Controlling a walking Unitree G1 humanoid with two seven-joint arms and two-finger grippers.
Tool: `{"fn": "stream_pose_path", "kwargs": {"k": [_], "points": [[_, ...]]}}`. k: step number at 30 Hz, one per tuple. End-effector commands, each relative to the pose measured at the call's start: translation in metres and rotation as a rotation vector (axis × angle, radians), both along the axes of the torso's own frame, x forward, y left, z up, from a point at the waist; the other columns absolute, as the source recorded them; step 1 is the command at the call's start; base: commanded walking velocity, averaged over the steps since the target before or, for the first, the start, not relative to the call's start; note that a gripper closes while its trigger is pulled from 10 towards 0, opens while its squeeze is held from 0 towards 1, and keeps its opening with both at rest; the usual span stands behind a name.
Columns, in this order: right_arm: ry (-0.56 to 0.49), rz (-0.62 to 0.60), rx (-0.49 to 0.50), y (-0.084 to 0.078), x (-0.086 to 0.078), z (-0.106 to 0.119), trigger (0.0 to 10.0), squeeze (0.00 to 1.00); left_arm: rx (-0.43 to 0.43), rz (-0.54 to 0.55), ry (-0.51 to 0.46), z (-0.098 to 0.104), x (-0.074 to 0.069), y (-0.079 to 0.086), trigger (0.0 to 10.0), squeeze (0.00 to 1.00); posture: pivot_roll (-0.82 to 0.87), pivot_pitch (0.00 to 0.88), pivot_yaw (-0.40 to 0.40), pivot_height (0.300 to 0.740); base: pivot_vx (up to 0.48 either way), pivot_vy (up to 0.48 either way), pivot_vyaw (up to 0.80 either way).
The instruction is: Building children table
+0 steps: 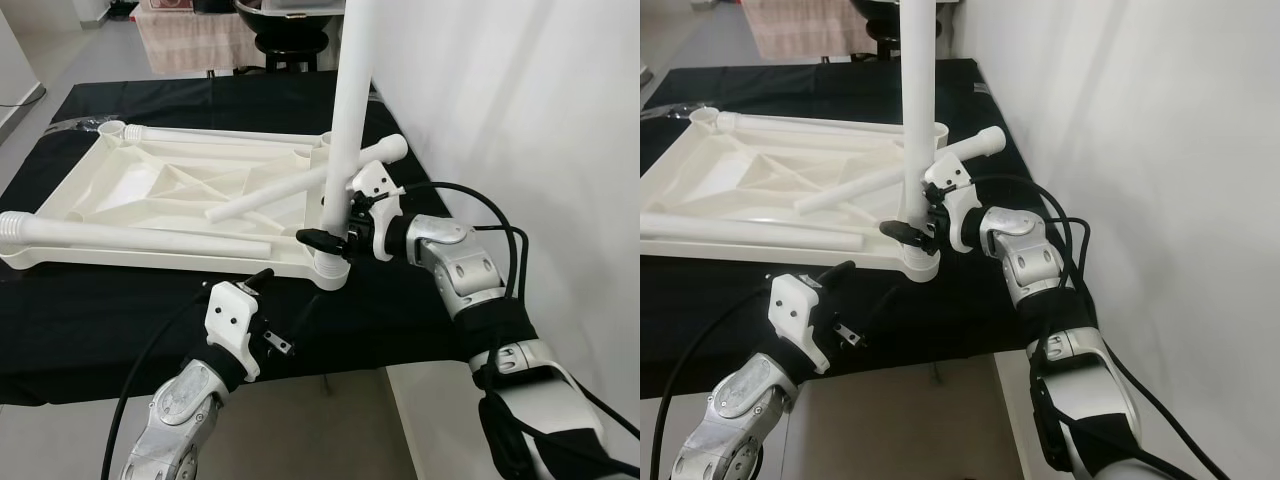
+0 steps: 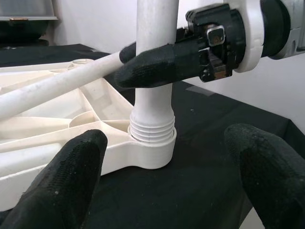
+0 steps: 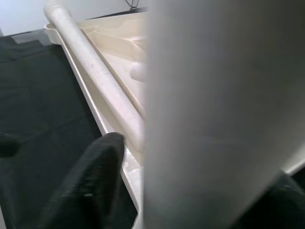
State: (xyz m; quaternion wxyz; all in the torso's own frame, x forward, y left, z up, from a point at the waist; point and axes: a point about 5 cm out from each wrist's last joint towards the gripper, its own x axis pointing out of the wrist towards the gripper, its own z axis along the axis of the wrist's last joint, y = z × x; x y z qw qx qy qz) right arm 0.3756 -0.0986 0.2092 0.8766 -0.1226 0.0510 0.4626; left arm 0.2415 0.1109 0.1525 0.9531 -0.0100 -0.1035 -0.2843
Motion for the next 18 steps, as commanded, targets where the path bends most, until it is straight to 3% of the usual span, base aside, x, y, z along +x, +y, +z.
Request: {"fn": "stream_pose_path", "kwargs": {"k": [1, 7, 10, 13, 15, 16, 17, 18], "points": [[0.028, 0.047, -0.022, 0.007, -0.001, -0.008, 0.0, 0.00, 0.001, 0.003, 0.006, -0.003, -0.001, -0.002, 10.0, 0.00, 0.03, 0.122, -0.070, 0.740, 0.000, 0.000, 0.00], [0.043, 0.027, -0.041, -0.003, 0.003, -0.013, 0.0, 0.00, -0.005, 0.001, 0.007, -0.003, -0.002, -0.003, 10.0, 0.00, 0.02, 0.127, -0.071, 0.740, 0.000, 0.000, 0.00], [0.061, -0.083, -0.047, -0.020, 0.003, -0.021, 0.0, 0.00, -0.009, 0.000, 0.008, -0.002, -0.003, -0.003, 10.0, 0.00, 0.01, 0.133, -0.065, 0.740, 0.000, 0.000, 0.00], [0.069, -0.121, -0.046, -0.025, 0.002, -0.024, 0.0, 0.00, -0.009, 0.000, 0.008, -0.002, -0.003, -0.003, 10.0, 0.00, 0.01, 0.135, -0.065, 0.740, 0.000, 0.000, 0.00], [0.108, -0.429, 0.026, -0.032, -0.004, -0.041, 0.0, 0.00, -0.008, 0.001, 0.009, -0.002, -0.003, -0.001, 10.0, 0.00, 0.00, 0.145, -0.062, 0.740, 0.000, 0.000, 0.00], [0.108, -0.429, 0.026, -0.032, -0.004, -0.041, 0.0, 0.00, -0.008, 0.001, 0.009, -0.002, -0.003, -0.001, 10.0, 0.00, 0.00, 0.145, -0.062, 0.740, 0.000, 0.000, 0.00], [0.112, -0.621, 0.060, -0.037, -0.011, -0.049, 0.0, 0.00, -0.008, 0.001, 0.010, -0.002, -0.003, 0.000, 10.0, 0.00, 0.00, 0.145, -0.062, 0.740, 0.000, 0.000, 0.00], [0.130, -0.696, 0.069, -0.030, -0.029, -0.062, 0.0, 0.00, -0.008, 0.001, 0.010, -0.001, -0.003, 0.001, 10.0, 0.00, -0.01, 0.150, -0.054, 0.740, 0.000, 0.000, 0.00]]}}
